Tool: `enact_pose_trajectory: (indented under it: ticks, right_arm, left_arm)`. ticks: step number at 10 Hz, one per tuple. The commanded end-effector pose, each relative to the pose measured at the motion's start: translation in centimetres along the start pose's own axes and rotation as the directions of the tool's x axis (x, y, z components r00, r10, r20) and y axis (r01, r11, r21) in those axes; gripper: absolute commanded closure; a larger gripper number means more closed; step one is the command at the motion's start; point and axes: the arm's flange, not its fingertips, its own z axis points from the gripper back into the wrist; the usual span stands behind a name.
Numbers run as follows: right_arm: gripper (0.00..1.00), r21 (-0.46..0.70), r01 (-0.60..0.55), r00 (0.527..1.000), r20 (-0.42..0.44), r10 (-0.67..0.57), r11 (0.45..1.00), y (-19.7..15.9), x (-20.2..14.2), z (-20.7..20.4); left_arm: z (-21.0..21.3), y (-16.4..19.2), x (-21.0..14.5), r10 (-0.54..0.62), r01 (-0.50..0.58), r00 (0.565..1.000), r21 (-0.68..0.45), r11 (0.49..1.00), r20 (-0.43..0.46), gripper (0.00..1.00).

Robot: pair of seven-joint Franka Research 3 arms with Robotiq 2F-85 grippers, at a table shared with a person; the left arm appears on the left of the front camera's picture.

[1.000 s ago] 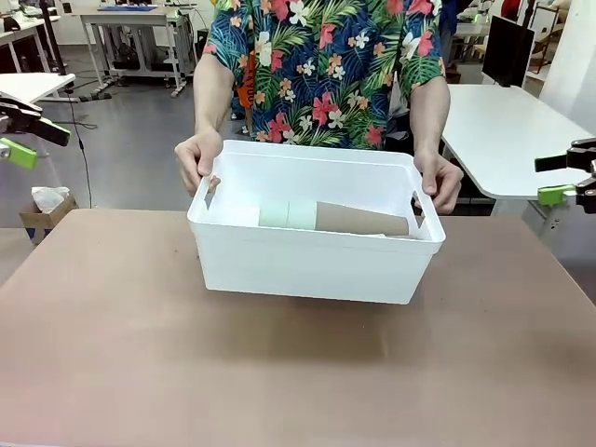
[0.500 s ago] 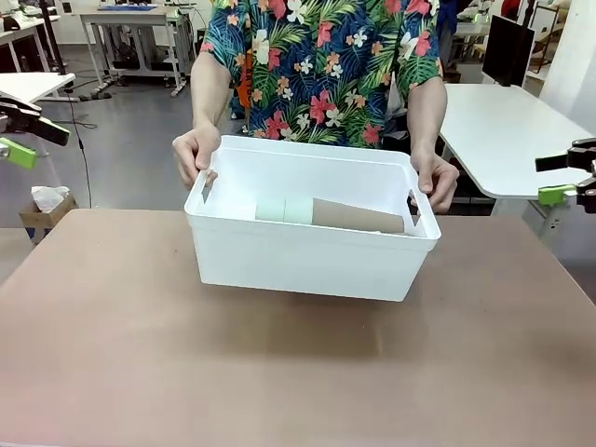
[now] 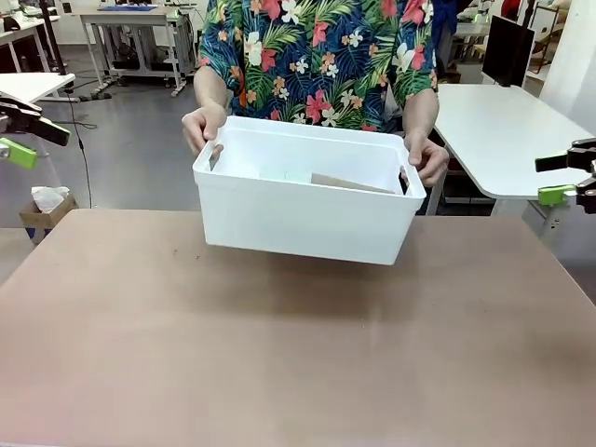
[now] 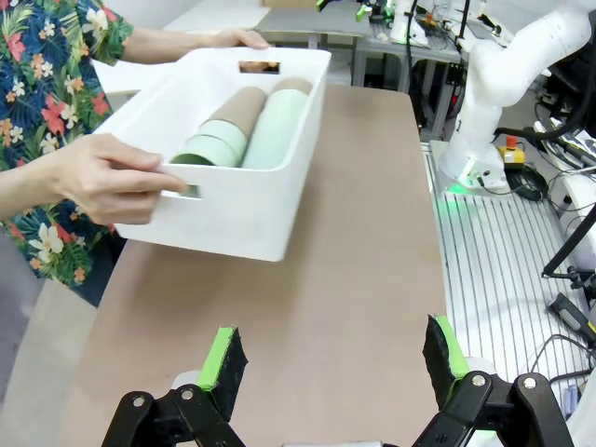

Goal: Stack the cups and store them in the basket.
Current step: Place the stack of Reusable plastic cups into the Pantry Basket.

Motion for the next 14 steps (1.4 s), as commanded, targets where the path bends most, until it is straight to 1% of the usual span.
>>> enact_pose_trajectory:
  ticks: [1, 14]
  right_arm:
    - [0.08, -0.013, -0.009, 1.000, 0.016, 0.009, 1.000, -0.27, 0.18, -0.06]
    - [0.08, -0.013, -0.009, 1.000, 0.016, 0.009, 1.000, -0.27, 0.18, -0.06]
  left_arm:
    - [-0.02, -0.11, 0.30, 0.009, -0.009, 1.000, -0.003, 1.000, 0.012, 0.00]
    - [-0.02, -0.11, 0.30, 0.009, -0.009, 1.000, -0.003, 1.000, 0.012, 0.00]
